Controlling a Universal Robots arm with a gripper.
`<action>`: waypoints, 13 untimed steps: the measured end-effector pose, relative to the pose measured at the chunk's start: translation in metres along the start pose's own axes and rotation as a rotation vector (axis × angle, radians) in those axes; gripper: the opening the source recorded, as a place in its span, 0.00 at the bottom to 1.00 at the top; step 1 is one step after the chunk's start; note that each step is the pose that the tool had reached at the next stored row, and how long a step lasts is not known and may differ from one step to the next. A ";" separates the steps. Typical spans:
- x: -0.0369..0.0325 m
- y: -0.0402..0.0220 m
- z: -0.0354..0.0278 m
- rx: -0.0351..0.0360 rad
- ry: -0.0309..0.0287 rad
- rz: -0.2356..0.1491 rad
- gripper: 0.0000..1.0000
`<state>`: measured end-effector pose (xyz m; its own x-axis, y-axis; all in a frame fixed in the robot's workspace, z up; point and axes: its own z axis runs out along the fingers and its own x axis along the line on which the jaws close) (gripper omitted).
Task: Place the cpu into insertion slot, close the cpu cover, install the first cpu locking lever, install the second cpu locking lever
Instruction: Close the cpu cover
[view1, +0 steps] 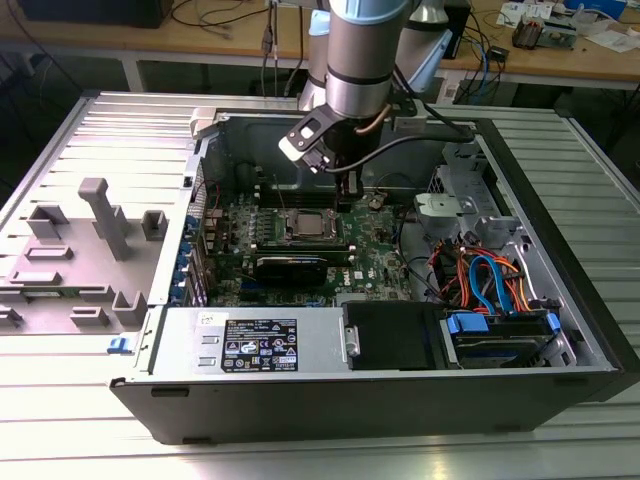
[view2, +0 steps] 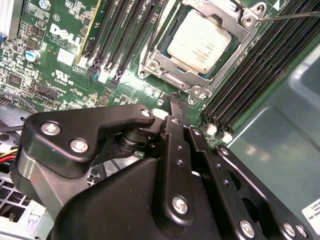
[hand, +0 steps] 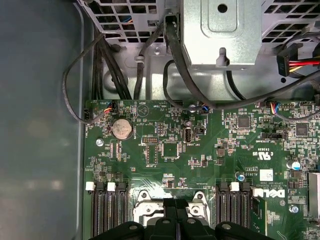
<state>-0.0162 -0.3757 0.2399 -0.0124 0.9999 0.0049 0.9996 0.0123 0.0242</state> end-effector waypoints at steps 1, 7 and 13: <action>0.0000 -0.0001 0.0003 -0.0002 0.0001 0.000 0.11; 0.0002 -0.0159 0.0003 -0.0003 0.0001 0.000 0.11; 0.0004 -0.0301 0.0002 -0.0005 0.0002 0.000 0.11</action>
<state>-0.0463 -0.3756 0.2390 -0.0124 0.9999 0.0050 0.9996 0.0123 0.0247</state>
